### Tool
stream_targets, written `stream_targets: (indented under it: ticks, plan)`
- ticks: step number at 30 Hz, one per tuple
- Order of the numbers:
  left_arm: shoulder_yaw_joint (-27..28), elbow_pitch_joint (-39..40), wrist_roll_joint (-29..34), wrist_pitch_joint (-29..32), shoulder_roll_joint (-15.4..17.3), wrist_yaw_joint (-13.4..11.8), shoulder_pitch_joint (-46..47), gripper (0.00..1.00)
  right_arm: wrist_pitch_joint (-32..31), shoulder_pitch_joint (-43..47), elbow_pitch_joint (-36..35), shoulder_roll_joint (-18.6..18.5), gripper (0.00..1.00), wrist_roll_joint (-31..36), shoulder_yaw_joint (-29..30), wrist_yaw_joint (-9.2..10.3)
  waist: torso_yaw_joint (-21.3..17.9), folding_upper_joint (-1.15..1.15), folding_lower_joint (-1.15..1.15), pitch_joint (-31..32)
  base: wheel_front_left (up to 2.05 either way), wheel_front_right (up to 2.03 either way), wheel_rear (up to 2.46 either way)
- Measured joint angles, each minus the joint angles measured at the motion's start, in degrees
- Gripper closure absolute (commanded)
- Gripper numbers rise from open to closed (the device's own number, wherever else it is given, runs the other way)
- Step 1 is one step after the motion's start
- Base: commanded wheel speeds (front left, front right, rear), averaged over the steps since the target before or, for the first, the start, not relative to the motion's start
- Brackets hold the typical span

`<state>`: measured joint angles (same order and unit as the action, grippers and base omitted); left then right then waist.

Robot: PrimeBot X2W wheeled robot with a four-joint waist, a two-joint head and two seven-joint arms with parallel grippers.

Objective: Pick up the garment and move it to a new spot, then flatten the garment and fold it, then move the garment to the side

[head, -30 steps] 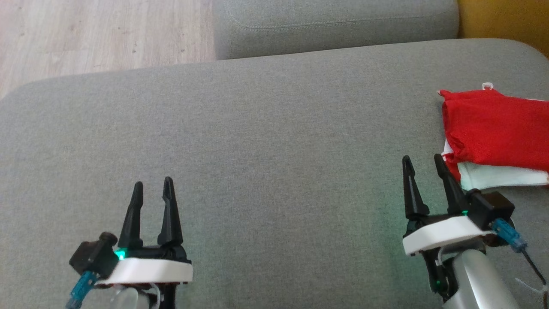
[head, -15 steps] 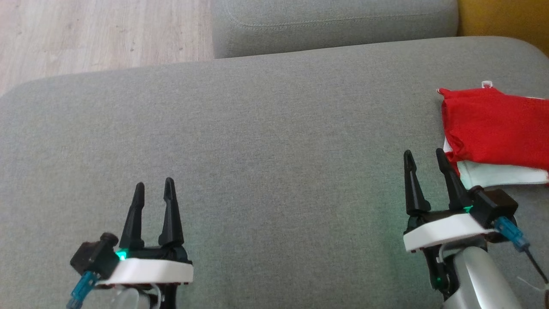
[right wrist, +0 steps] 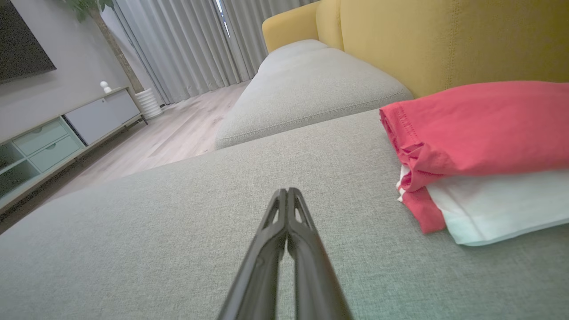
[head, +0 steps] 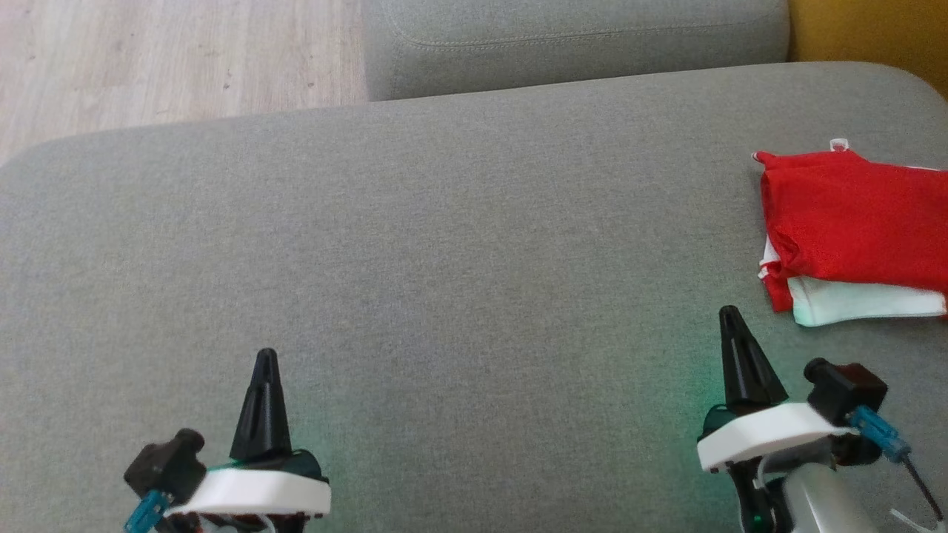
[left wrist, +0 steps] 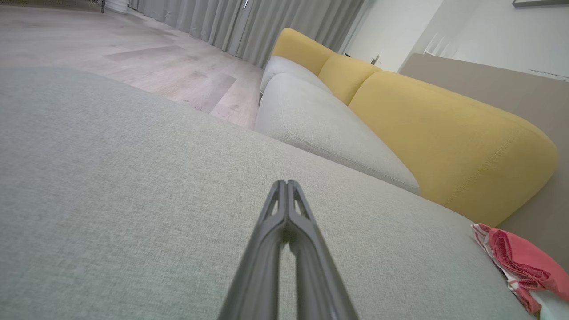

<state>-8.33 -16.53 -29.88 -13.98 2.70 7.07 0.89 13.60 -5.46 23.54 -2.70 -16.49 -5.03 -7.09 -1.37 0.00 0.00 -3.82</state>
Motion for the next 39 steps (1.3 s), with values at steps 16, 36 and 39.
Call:
stream_targets:
  ticks: [16,36,39]
  plan:
    - [0.9,0.0,-8.9,2.3,0.1,0.0,0.0,1.00,-2.4,0.0,-0.9,0.0,1.00,-10.5,1.3,0.00,0.2,0.00,0.00,0.5,0.00,0.00,0.00]
    - [2.5,0.0,-19.1,5.0,0.3,0.0,0.1,1.00,-5.3,0.0,-2.1,-0.1,1.00,-22.7,2.8,0.00,0.4,0.00,0.00,1.1,0.00,0.00,0.00]
    - [2.7,0.0,-20.8,5.4,0.3,0.0,0.1,1.00,-5.6,0.0,-2.3,-0.1,1.00,-24.8,3.2,0.00,0.4,0.00,0.00,1.2,0.00,0.00,0.00]
